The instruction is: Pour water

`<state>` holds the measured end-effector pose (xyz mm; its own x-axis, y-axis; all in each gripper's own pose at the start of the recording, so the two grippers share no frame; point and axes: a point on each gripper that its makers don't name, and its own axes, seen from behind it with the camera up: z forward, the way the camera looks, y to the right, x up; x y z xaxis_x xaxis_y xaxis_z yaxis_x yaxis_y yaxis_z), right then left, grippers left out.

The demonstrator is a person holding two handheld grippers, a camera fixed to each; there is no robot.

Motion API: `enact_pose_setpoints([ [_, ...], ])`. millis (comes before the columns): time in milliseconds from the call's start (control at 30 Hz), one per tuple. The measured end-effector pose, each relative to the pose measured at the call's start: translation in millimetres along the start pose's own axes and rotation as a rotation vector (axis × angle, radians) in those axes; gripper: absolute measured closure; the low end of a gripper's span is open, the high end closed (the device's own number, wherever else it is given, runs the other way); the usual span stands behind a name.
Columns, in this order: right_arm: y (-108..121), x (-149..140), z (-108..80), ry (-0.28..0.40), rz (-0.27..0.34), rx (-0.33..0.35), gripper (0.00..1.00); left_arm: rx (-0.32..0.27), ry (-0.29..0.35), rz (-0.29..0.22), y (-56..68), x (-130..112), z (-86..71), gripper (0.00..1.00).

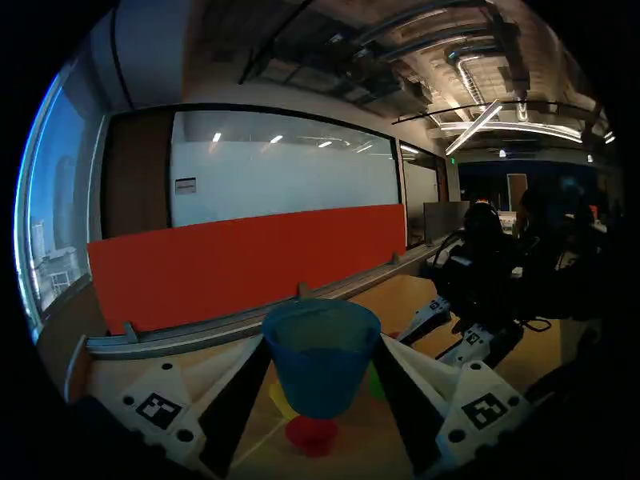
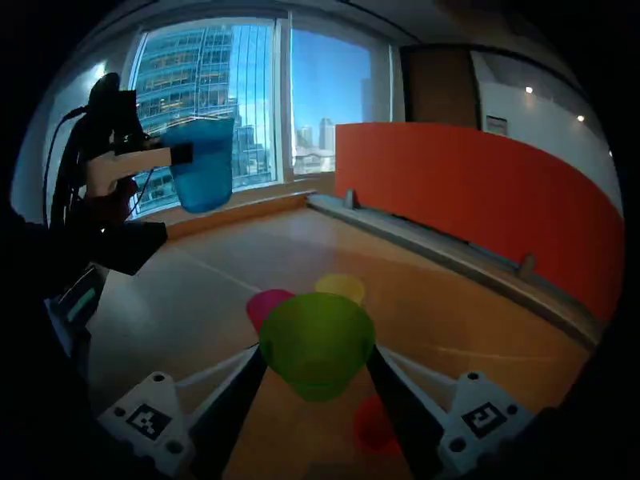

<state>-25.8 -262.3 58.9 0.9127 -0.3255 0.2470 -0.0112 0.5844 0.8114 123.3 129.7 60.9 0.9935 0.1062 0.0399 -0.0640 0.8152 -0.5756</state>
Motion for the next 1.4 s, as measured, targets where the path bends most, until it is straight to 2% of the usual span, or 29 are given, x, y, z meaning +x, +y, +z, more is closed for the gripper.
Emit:
enact_pose_setpoints([
  [433, -9.8, 24.6, -25.3, 0.108, -0.005, -0.007, 0.10, -0.022, 0.008, -0.003, 13.7, 9.0, -1.8, 0.15],
  [867, -18.6, 41.4, -38.9, 0.207, -0.001, -0.009, 0.08, -0.026, 0.027, -0.005, 17.4, 20.8, -4.4, 0.15],
  [1400, -23.7, 40.4, -41.8, 0.229, -0.013, 0.003, 0.08, -0.031, 0.036, 0.012, 22.7, 26.6, -7.2, 0.15],
])
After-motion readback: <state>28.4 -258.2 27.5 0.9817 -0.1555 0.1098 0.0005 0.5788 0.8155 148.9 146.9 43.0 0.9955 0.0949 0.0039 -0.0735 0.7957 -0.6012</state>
